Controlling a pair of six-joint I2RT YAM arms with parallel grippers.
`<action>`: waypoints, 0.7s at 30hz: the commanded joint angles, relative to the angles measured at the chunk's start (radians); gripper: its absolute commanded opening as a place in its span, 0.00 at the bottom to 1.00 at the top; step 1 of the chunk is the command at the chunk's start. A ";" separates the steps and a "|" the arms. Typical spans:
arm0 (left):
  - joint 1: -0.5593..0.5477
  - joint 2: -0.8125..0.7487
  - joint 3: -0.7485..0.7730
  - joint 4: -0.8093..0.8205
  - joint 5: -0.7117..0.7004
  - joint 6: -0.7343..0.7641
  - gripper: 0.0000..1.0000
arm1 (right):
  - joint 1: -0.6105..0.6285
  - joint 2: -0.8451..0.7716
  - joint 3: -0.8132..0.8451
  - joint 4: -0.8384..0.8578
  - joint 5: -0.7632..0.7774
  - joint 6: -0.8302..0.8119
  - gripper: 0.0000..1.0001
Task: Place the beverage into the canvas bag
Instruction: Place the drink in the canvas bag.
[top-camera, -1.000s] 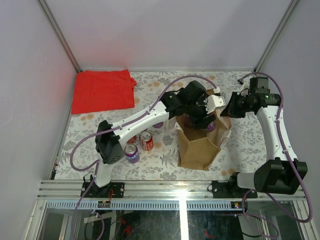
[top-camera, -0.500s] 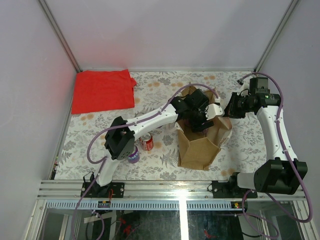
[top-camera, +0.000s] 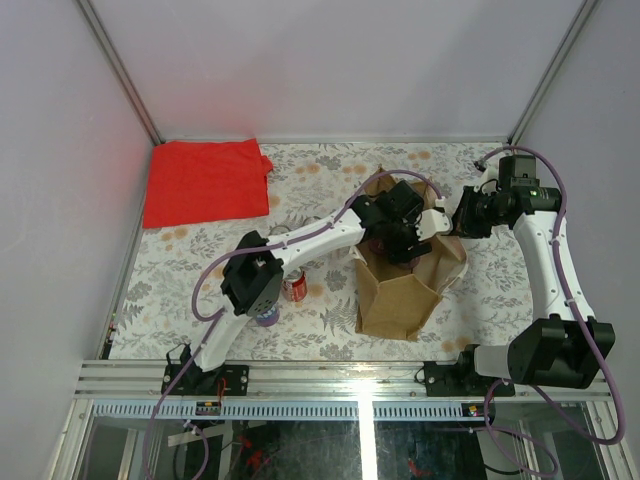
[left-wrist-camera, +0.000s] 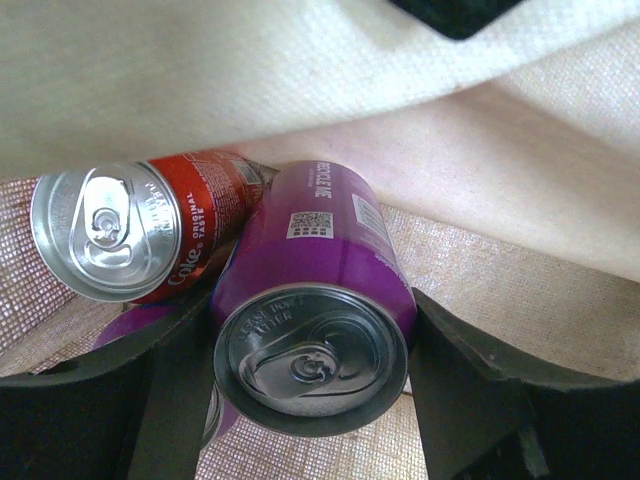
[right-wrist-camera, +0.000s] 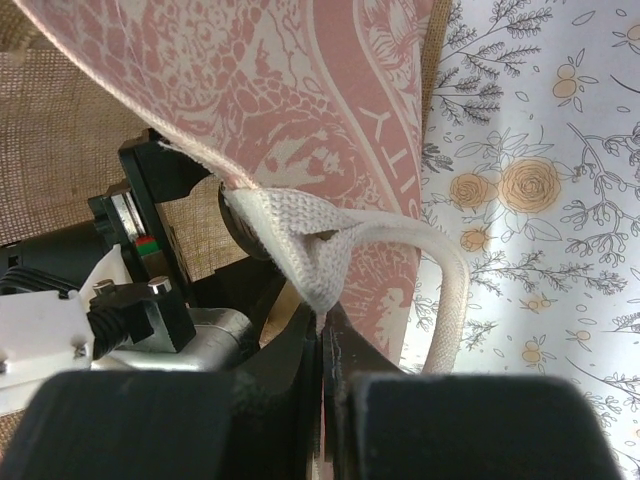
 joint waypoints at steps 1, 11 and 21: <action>-0.002 0.009 0.061 0.132 -0.017 0.017 0.00 | 0.001 0.013 0.014 -0.063 -0.006 -0.013 0.00; -0.011 0.028 0.051 0.213 -0.015 -0.027 0.00 | 0.001 0.027 0.016 -0.063 -0.017 -0.021 0.00; -0.011 0.042 -0.004 0.336 -0.077 -0.055 0.00 | 0.001 0.040 0.026 -0.070 -0.027 -0.040 0.00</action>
